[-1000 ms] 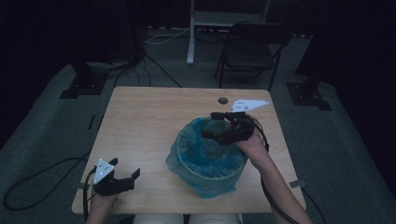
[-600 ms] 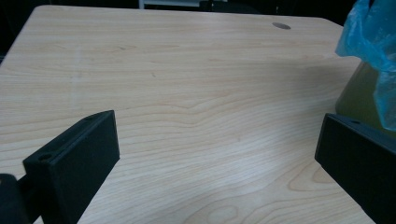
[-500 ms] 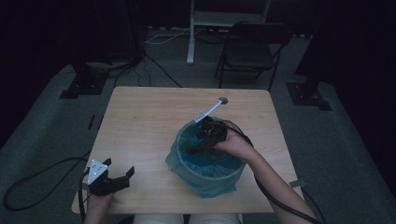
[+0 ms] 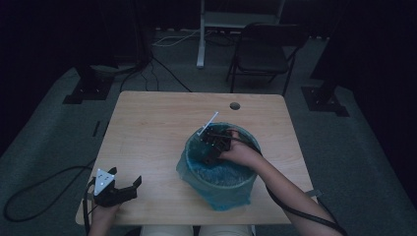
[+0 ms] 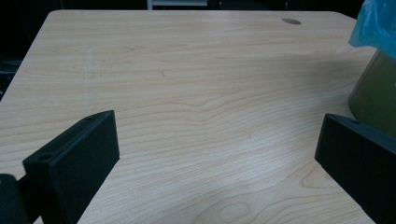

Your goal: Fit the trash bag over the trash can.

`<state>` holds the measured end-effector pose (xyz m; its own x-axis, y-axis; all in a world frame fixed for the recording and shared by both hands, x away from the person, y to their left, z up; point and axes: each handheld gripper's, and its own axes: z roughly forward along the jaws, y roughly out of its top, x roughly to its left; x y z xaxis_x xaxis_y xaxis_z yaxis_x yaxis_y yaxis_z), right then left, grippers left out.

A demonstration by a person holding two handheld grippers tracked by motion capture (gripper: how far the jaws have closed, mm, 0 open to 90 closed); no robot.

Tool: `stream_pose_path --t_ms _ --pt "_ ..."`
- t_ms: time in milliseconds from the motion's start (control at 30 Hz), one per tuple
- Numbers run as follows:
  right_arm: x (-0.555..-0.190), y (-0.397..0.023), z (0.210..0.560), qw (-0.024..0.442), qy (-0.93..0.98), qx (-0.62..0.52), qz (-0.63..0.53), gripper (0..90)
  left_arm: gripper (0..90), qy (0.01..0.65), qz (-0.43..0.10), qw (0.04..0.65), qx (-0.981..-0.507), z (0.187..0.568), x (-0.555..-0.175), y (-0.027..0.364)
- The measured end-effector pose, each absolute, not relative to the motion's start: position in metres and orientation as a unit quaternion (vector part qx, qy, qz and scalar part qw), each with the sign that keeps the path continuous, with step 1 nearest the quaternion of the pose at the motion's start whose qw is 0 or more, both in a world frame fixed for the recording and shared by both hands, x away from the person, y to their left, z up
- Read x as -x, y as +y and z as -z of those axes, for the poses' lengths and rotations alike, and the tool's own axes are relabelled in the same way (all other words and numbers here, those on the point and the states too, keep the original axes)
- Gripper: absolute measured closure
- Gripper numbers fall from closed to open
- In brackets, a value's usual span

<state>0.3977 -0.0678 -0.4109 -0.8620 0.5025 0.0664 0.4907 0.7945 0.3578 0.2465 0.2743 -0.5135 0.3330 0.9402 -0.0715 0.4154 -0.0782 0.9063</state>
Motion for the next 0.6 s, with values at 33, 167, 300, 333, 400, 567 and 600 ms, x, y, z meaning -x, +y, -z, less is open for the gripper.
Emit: stream_pose_path --t_ms 33,167,300,333,400,567,600 --pt "-0.398 -0.068 0.411 0.017 0.946 -0.266 -0.182 10.5 0.4 0.501 -0.285 0.458 -0.677 0.514 -0.247 0.274" --pt "-0.397 -0.072 0.401 0.025 0.942 -0.276 -0.191 10.6 0.4 0.502 -0.29 0.455 -0.676 0.513 -0.246 0.273" --pt "-0.392 -0.081 0.383 0.046 0.935 -0.282 -0.212 10.6 0.4 0.504 -0.287 0.455 -0.676 0.514 -0.246 0.273" --pt "-0.391 -0.086 0.377 0.047 0.931 -0.284 -0.224 10.7 0.4 0.503 -0.288 0.454 -0.676 0.514 -0.247 0.273" --pt "-0.388 -0.093 0.369 0.046 0.926 -0.285 -0.244 10.6 0.4 0.501 -0.287 0.455 -0.678 0.514 -0.247 0.272" --pt "-0.379 -0.112 0.351 0.052 0.909 -0.295 -0.291 10.7 0.4 0.499 -0.295 0.438 -0.687 0.514 -0.247 0.269" --pt "-0.377 -0.116 0.349 0.058 0.904 -0.297 -0.301 10.7 0.4 0.498 -0.294 0.438 -0.688 0.514 -0.248 0.269"
